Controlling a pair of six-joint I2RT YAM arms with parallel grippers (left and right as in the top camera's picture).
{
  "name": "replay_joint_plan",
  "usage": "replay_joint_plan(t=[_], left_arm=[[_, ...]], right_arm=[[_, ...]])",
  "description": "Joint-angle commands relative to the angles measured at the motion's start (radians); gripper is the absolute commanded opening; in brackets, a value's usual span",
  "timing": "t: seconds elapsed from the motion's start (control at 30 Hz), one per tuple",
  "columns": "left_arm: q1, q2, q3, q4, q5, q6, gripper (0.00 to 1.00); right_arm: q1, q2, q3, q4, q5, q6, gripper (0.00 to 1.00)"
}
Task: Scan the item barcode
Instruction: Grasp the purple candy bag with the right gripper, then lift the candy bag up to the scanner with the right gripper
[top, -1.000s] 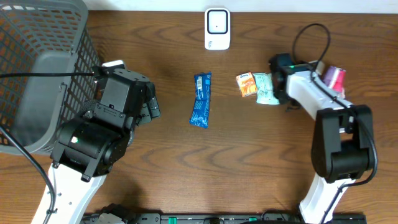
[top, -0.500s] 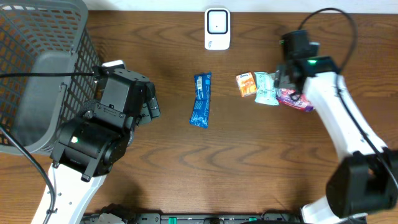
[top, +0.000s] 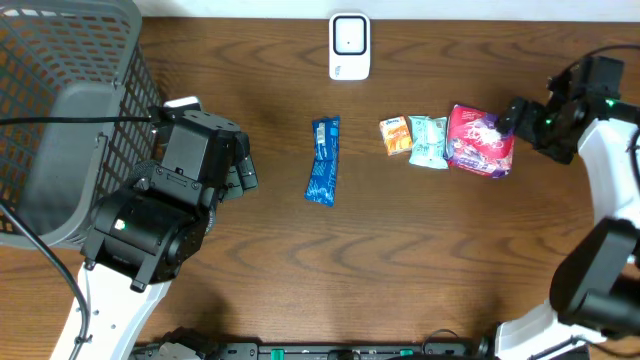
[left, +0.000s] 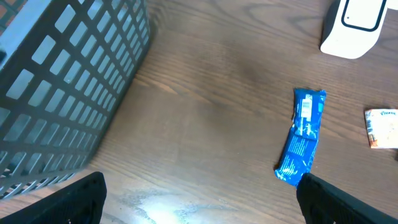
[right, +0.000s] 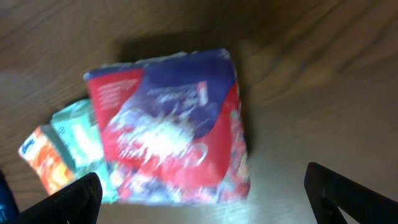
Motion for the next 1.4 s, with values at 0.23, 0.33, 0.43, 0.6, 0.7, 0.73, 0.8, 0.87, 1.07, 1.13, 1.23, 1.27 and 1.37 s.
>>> replay_joint_plan(t=[0.23, 0.33, 0.43, 0.6, 0.7, 0.73, 0.8, 0.87, 1.07, 1.13, 1.23, 1.27, 1.37], left_arm=[[0.006, 0.000, 0.005, -0.002, -0.010, 0.010, 0.98], [0.006, 0.000, 0.005, -0.002, -0.010, 0.010, 0.98], [0.006, 0.000, 0.005, -0.002, -0.010, 0.010, 0.98], [0.006, 0.000, 0.005, -0.002, -0.010, 0.010, 0.98], [0.006, 0.000, 0.005, -0.002, -0.010, 0.010, 0.98], [0.006, 0.000, 0.005, -0.002, -0.010, 0.010, 0.98], [0.006, 0.000, 0.005, -0.002, -0.010, 0.010, 0.98], [0.006, 0.000, 0.005, -0.002, -0.010, 0.010, 0.98], [0.006, 0.000, 0.005, -0.002, -0.010, 0.010, 0.98], [0.006, 0.000, 0.005, -0.002, -0.010, 0.010, 0.98], [0.006, 0.000, 0.005, -0.002, -0.010, 0.010, 0.98], [0.006, 0.000, 0.005, -0.002, -0.010, 0.010, 0.98], [0.006, 0.000, 0.005, -0.002, -0.010, 0.010, 0.98]], right_arm=[[-0.176, 0.251, -0.015, 0.068, -0.432, -0.146, 0.92], [-0.179, 0.306, -0.015, 0.077, -0.467, -0.167, 0.75], [-0.179, 0.348, -0.015, 0.079, -0.514, -0.211, 0.59], [-0.178, 0.356, -0.014, 0.074, -0.558, -0.216, 0.01], [-0.178, 0.346, -0.011, 0.074, -0.626, -0.216, 0.01], [-0.178, 0.338, -0.011, 0.074, -0.646, -0.216, 0.01], [-0.178, 0.305, -0.011, 0.071, -0.669, -0.215, 0.01], [-0.176, 0.261, -0.011, 0.074, -0.669, -0.197, 0.01], [-0.134, 0.042, -0.011, 0.166, -0.650, -0.058, 0.01], [-0.105, -0.012, -0.011, 0.214, -0.603, 0.018, 0.01], [-0.036, -0.073, -0.011, 0.309, -0.517, 0.132, 0.02], [-0.005, -0.085, -0.011, 0.354, -0.492, 0.175, 0.01], [0.095, -0.082, -0.011, 0.507, -0.457, 0.276, 0.02]])
